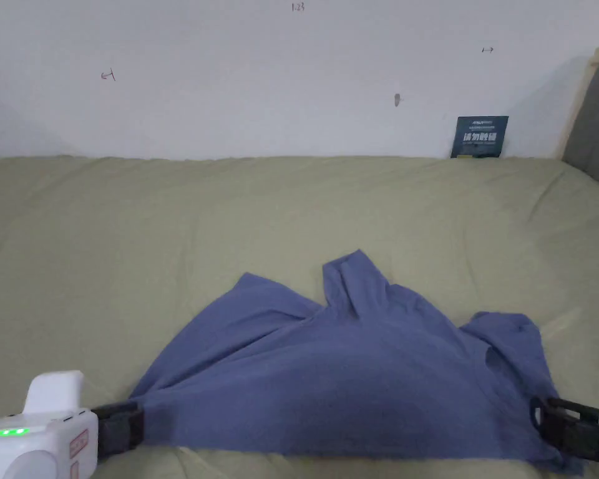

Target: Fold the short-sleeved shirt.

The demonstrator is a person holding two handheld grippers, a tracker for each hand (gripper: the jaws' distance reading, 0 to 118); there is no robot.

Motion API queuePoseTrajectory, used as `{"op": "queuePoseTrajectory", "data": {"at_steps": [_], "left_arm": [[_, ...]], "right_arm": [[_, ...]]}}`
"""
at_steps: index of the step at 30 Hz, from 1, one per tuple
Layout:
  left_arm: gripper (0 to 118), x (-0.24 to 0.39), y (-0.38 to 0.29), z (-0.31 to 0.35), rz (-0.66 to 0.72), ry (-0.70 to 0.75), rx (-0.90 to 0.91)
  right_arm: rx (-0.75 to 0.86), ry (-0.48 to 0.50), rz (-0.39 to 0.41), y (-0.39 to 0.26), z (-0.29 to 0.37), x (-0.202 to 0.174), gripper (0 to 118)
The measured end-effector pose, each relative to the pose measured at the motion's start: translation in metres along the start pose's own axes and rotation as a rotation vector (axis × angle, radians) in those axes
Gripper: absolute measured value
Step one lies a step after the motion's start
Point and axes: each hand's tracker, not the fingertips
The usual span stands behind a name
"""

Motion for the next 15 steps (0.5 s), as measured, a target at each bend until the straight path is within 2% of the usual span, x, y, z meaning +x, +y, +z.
{"op": "queuePoseTrajectory", "data": {"at_steps": [1, 2, 5, 6, 7, 8, 9, 10, 13, 15], "left_arm": [[116, 0.008, 0.004, 0.023, -0.005, -0.011, 0.038], [116, 0.017, 0.005, 0.034, -0.003, -0.030, 0.068], [113, 0.028, 0.006, 0.053, 0.055, -0.099, 0.137], [108, 0.032, 0.006, 0.061, 0.065, -0.127, 0.155], [95, 0.037, 0.004, 0.072, 0.061, -0.151, 0.181], [48, 0.043, 0.001, 0.081, 0.029, -0.145, 0.195], [0, 0.046, -0.002, 0.085, 0.001, -0.131, 0.220], [0, 0.048, -0.009, 0.091, 0.006, -0.106, 0.250], [0, 0.053, -0.016, 0.107, -0.040, -0.101, 0.257], [0, 0.048, -0.022, 0.111, -0.015, -0.100, 0.254]], "right_arm": [[0.001, 0.015, 0.021, 0.003, 0.003, -0.009, 118], [0.012, 0.025, 0.037, 0.008, 0.019, -0.041, 118], [0.097, 0.094, 0.089, 0.009, 0.039, -0.078, 118], [0.112, 0.105, 0.101, 0.005, 0.040, -0.085, 118], [0.130, 0.110, 0.099, 0.004, 0.048, -0.095, 115], [0.158, 0.140, 0.099, 0.003, 0.057, -0.104, 90], [0.164, 0.146, 0.091, 0.001, 0.063, -0.111, 44], [0.160, 0.141, 0.080, -0.009, 0.053, -0.109, 1], [0.179, 0.180, 0.093, -0.016, 0.061, -0.112, 1], [0.196, 0.166, 0.127, -0.019, 0.074, -0.134, 1]]}}
